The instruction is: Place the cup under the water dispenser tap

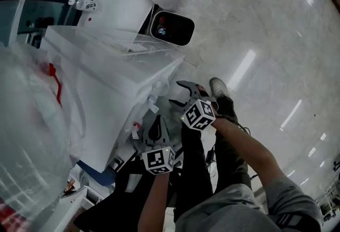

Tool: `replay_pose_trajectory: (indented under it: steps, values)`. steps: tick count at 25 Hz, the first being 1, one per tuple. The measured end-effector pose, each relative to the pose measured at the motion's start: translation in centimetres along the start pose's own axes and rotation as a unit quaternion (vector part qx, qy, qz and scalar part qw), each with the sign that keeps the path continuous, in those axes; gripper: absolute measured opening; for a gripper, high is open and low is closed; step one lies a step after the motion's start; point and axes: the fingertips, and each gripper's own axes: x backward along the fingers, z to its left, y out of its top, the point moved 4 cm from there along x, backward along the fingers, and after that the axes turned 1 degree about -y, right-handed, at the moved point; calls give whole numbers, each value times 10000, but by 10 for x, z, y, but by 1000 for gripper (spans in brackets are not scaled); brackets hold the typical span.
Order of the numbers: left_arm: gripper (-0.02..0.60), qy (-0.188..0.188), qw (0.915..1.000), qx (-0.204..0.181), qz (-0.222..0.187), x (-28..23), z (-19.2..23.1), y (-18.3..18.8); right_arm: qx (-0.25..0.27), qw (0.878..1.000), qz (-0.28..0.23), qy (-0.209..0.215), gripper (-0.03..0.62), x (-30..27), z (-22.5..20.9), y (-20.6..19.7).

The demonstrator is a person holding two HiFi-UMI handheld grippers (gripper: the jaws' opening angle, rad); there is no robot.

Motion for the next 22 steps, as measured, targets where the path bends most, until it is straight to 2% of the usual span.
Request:
replay_pose_trajectory:
  steps: [6, 13, 16, 22]
  values:
    - [11, -106, 9997, -51, -216, 22, -16, 33, -176, 9994, -282, -88, 227, 47, 3, 32]
    - [11, -350, 9968, -401, -601, 49, -38, 81, -128, 9975, -651, -240, 112, 108, -4, 88]
    - [11, -505, 9950, -439, -736, 67, -53, 105, -72, 9962, -831, -254, 79, 140, -3, 116]
    - [11, -725, 9890, -541, -1172, 98, -77, 162, -353, 9902, -1329, -224, 42, 207, -4, 180]
